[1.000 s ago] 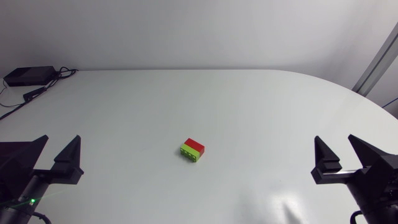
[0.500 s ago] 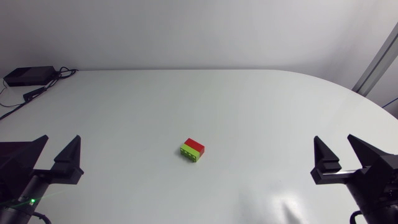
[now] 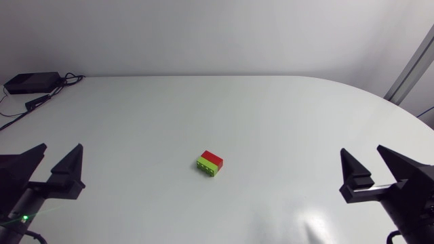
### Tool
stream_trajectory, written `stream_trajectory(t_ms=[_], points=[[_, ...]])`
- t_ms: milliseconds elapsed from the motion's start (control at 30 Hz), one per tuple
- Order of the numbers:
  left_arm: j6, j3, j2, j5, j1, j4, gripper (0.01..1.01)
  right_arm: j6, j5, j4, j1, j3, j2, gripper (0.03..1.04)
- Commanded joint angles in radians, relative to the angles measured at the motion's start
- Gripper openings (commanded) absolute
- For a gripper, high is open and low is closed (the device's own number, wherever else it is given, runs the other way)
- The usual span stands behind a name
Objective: Separate the duplo bricks
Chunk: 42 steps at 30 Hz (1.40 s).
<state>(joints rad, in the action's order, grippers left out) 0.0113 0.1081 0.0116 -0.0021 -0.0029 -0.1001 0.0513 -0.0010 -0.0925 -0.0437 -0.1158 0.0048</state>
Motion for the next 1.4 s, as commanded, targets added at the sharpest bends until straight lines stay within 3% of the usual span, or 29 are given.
stream_trajectory(t_ms=[0, 233, 733, 967, 1267, 1367], points=[[0.015, 0.081, 0.042, -0.006, -0.014, -0.013, 0.970, -0.016, -0.007, -0.030, -0.012, -0.082, 0.023, 1.00], [0.015, 0.211, 0.220, -0.006, -0.046, -0.043, 0.970, -0.018, -0.008, -0.075, -0.036, -0.212, 0.166, 1.00], [0.053, 0.561, 0.806, -0.001, -0.275, -0.214, 0.951, -0.067, -0.039, -0.065, -0.199, -0.394, 0.630, 1.00], [0.064, 0.665, 1.097, 0.033, -0.304, -0.250, 0.911, -0.085, -0.111, -0.076, -0.223, -0.476, 0.859, 1.00], [0.182, 0.708, 1.223, 0.054, -0.345, -0.279, 0.944, -0.119, -0.200, -0.081, -0.335, -0.542, 1.060, 1.00], [0.214, 0.717, 1.229, 0.056, -0.358, -0.302, 0.966, -0.119, -0.146, -0.105, -0.400, -0.562, 1.078, 1.00]])
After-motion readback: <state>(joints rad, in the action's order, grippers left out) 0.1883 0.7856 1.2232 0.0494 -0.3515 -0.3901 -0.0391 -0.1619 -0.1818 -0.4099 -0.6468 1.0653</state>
